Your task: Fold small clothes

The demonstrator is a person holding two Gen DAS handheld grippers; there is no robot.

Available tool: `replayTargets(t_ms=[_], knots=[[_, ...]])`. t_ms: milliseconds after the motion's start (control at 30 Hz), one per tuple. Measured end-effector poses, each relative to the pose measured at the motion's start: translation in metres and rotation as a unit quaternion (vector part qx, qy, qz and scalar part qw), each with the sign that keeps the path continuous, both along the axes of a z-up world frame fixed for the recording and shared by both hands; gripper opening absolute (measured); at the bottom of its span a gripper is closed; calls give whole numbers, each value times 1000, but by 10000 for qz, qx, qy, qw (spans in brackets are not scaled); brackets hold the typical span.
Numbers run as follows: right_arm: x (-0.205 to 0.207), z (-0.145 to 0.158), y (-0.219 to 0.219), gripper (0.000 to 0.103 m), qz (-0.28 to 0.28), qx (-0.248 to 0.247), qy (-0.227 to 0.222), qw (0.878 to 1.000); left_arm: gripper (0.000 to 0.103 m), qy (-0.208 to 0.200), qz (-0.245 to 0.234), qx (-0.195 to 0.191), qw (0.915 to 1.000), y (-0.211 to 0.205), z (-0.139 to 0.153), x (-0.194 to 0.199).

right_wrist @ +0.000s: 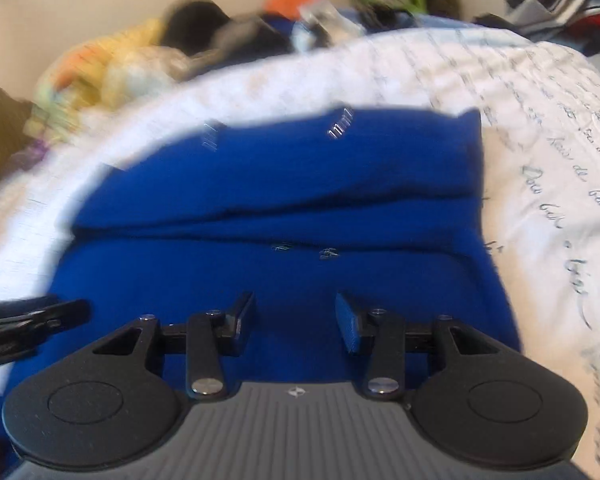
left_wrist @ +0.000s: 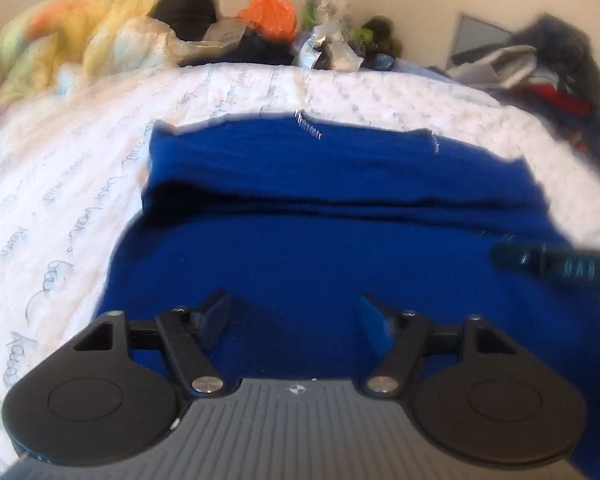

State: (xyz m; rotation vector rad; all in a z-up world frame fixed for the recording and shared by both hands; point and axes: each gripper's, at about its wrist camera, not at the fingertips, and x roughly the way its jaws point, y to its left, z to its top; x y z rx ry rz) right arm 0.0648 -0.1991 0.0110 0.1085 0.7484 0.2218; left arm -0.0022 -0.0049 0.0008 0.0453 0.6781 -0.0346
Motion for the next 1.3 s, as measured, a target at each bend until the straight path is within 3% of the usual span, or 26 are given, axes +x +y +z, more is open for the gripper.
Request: replayTargets(t_ms=[33, 100, 167, 233, 333, 433, 500, 567, 667, 700, 733, 767, 800, 933, 1033, 1100, 1200, 1300], knots=[[-4, -3, 0, 55, -8, -100, -176, 9998, 94, -75, 20, 200, 9998, 1, -4, -5], [-23, -14, -2, 56, 246, -620, -597, 9960, 100, 7, 65, 151, 9999, 13, -5, -12], [-37, -25, -26, 98, 37, -668, -437, 9968, 103, 104, 44, -53, 9999, 33, -7, -16], [-46, -29, -55, 98, -152, -470, -382, 9980, 103, 91, -175, 46, 9998, 43, -5, -19], [-51, -32, -62, 98, -92, -704, -346, 9969, 103, 47, -31, 154, 9999, 39, -5, -20], [-54, -28, -54, 98, -185, -977, -299, 9946, 99, -93, 142, 603, 9980, 20, 2, -26], [-61, -6, -42, 99, -483, -1103, -431, 9918, 102, -144, -235, 228, 9994, 10, 13, -39], [-66, 14, -31, 99, -130, -553, -532, 9970, 103, -74, -516, -150, 9985, -1, 15, -50], [-70, -5, -4, 99, 437, -401, -59, 9982, 103, 375, -816, 40, 9959, -18, -4, -54], [-74, -16, 2, 100, 538, -569, 57, 9969, 103, 139, -833, 113, 9964, -16, -8, -63], [-88, -21, 6, 103, 625, -893, -378, 9933, 103, 174, -846, 83, 9962, -11, -8, -68], [-96, -24, -1, 103, 642, -788, -432, 9939, 103, 211, -895, 63, 9957, -3, -8, -72], [-100, -25, -14, 103, 568, -595, -332, 9961, 103, 174, -912, 118, 9956, 5, -9, -78], [-124, -29, -47, 103, 275, -655, -311, 9970, 103, 197, -779, 37, 9968, 30, -11, -88], [-128, -22, -41, 103, 118, -816, -167, 9965, 102, 336, -474, 189, 9981, 19, -4, -98], [-134, -9, -28, 103, -6, -787, -86, 9969, 103, 408, -594, 12, 9974, 9, 5, -109], [-156, 1, -7, 103, 657, -484, -231, 9964, 103, 452, -946, 47, 9945, -2, 7, -135], [-174, -17, 15, 103, 1198, -884, 88, 9888, 103, 437, -1134, 143, 9925, 1, -4, -161]])
